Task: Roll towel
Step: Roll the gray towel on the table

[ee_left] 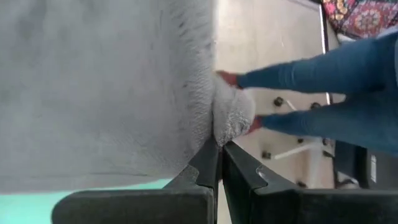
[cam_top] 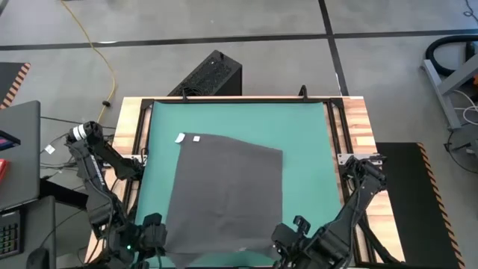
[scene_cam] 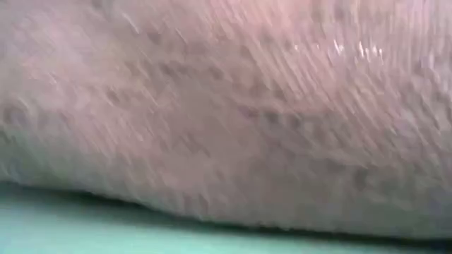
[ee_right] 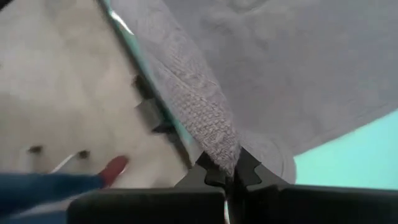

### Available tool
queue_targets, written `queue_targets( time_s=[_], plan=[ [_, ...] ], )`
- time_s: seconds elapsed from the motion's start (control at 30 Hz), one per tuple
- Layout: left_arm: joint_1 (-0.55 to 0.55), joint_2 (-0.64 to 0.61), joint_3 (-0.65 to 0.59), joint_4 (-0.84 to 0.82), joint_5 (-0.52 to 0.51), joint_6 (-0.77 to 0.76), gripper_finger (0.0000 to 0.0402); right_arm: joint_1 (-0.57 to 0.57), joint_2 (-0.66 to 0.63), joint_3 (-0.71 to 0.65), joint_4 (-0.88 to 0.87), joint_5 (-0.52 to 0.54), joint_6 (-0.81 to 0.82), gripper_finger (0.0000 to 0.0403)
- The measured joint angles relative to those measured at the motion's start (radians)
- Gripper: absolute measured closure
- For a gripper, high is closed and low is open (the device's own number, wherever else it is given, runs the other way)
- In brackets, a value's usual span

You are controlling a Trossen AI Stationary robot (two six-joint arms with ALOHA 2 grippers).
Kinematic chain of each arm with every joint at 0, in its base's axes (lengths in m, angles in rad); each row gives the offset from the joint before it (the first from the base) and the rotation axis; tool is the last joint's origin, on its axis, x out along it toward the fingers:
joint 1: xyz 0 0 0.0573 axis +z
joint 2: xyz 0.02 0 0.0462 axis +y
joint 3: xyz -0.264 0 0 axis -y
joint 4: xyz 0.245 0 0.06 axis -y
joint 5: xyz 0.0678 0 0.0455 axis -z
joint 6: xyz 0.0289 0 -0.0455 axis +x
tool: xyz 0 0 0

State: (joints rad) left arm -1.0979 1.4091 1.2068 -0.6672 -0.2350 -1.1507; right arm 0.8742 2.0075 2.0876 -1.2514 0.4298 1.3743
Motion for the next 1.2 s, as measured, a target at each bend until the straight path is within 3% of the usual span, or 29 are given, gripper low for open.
queue_targets(
  time_s=[0.1, 0.37, 0.8, 0.93, 1.2],
  plan=[
    [-0.029, 0.024, 0.001, 0.039, 0.037, -0.009, 0.0401, 0.014, 0.001, 0.0, 0.057, -0.045, -0.021, 0.0394],
    [-0.047, 0.038, 0.0, -0.043, 0.009, 0.006, 0.0401, -0.033, 0.006, 0.0, -0.019, -0.007, -0.027, 0.0394],
    [-0.032, 0.038, 0.0, -0.23, -0.11, 0.032, 0.0401, -0.193, 0.01, 0.0, -0.199, 0.044, -0.127, 0.0391],
    [-0.033, 0.038, 0.0, -0.281, -0.202, 0.006, 0.0401, -0.229, 0.01, 0.0, -0.22, 0.043, -0.17, 0.0389],
    [-0.013, 0.038, 0.0, -0.39, -0.223, -0.085, 0.0362, -0.298, 0.009, -0.038, -0.234, 0.042, -0.156, 0.0368]
  ],
)
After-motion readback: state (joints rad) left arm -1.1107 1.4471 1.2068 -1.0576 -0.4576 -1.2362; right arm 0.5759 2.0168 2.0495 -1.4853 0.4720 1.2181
